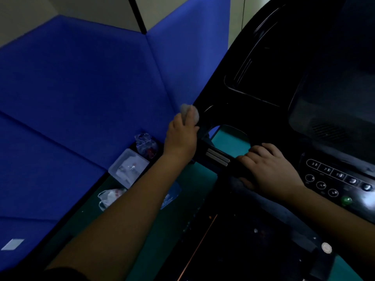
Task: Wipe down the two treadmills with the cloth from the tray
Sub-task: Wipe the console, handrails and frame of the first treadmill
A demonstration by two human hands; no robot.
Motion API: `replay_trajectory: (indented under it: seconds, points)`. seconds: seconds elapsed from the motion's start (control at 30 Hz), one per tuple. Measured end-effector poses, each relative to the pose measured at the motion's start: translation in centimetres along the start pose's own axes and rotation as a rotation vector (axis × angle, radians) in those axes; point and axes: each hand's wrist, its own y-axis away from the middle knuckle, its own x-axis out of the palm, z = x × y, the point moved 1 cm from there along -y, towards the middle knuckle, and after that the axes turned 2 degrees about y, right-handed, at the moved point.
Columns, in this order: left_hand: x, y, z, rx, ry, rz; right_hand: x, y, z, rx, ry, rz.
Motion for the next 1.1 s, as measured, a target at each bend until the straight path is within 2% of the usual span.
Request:
replay_trajectory:
  seconds: [0.13,0.27,0.37,0.43,0.53,0.63,0.87,1.0,1.1]
  points:
    - [0.7,-2.6,-1.8,0.042,-0.006,0.047,0.0,0.1,0.0,-0.008,0.003,-0.015]
    - [0.3,-1.5,-0.2,0.121,-0.050,0.030,0.0,0.1,0.0,-0.012,0.016,-0.027]
    - [-0.6,1.0,1.2,0.138,-0.074,-0.047,0.1,0.2,0.0,-0.017,0.032,-0.021]
    - [-1.3,3.7,2.5,0.085,-0.064,-0.079,0.1,0.2,0.0,-0.018,0.037,-0.012]
    - [-2.2,8.5,5.2,-0.015,-0.036,-0.032,-0.1,0.3,0.0,-0.018,0.032,-0.009]
    - [-3.9,13.1,7.1,-0.058,-0.197,-0.047,-0.2,0.4,-0.1,-0.029,0.022,-0.027]
    - [-8.3,26.0,13.0,-0.208,-0.223,-0.005,-0.3,0.6,-0.2,-0.065,0.006,-0.052]
    - [-9.9,29.2,12.5,-0.290,-0.209,-0.080,-0.3,0.6,-0.2,-0.076,0.019,-0.041]
    - [-9.1,27.7,10.8,-0.383,-0.110,-0.168,-0.3,0.6,-0.2,-0.074,0.021,-0.057]
